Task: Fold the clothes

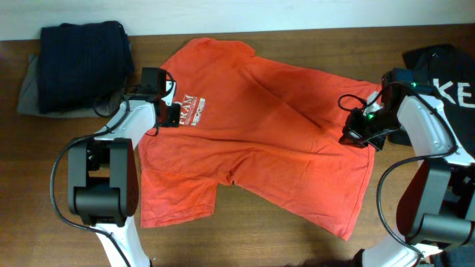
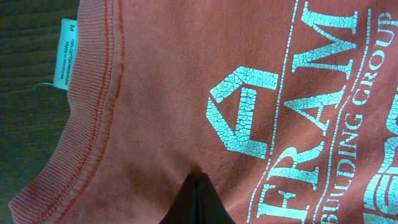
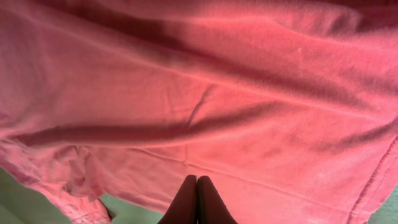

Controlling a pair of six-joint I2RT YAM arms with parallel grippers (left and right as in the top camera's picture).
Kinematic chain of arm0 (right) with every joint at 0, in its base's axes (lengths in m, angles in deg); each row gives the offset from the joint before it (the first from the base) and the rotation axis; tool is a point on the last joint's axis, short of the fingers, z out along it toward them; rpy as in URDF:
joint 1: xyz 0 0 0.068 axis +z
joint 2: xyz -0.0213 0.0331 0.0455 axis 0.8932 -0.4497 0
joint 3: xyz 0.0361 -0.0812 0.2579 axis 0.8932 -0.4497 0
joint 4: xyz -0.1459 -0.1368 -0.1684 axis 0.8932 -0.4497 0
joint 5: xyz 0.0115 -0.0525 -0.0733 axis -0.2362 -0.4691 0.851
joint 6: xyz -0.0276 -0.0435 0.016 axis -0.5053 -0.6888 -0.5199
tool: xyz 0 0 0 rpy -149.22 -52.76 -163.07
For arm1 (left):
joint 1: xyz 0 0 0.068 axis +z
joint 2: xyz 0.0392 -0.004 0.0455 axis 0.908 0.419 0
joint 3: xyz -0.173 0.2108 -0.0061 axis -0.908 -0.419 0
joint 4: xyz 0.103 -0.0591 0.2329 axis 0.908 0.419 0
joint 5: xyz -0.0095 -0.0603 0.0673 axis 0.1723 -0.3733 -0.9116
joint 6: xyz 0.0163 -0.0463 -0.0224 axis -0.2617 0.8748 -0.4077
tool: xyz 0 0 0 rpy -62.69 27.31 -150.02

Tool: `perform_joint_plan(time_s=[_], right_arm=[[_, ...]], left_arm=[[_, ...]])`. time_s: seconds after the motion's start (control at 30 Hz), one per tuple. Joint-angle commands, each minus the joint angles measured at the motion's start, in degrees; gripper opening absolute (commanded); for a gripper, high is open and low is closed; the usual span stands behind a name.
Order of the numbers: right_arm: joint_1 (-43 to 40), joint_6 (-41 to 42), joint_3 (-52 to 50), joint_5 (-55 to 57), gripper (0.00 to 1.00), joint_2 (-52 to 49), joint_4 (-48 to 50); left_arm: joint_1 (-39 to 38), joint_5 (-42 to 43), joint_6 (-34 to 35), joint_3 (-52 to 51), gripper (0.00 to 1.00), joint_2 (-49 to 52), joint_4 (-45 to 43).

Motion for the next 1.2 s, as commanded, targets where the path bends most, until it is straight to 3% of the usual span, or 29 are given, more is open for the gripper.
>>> perform_joint_plan(time_s=[0.0,0.77,1.03,1.17], right_arm=[[0.3,-1.3,0.9,-0.3,0.04,-0.4,-0.1],[0.3,-1.2,0.9,-0.3,0.04,-0.4,1.0],[0.3,-1.3,0.9,-0.3,0.04,-0.4,1.8],[0.3,-1.3,0.9,-0.3,0.04,-0.4,2.6]], left_arm=[[0.0,-0.4,-1.1,-1.0,0.01,1.7,1.6],[0.0,-0.4,-1.1,-1.6,0.01,1.8,2.9],[0.0,-0.8,-1.0,-1.6,0.01,1.8,7.0],[0.0,-4.6,2.8,-1.6,0.01,1.8,10.1]])
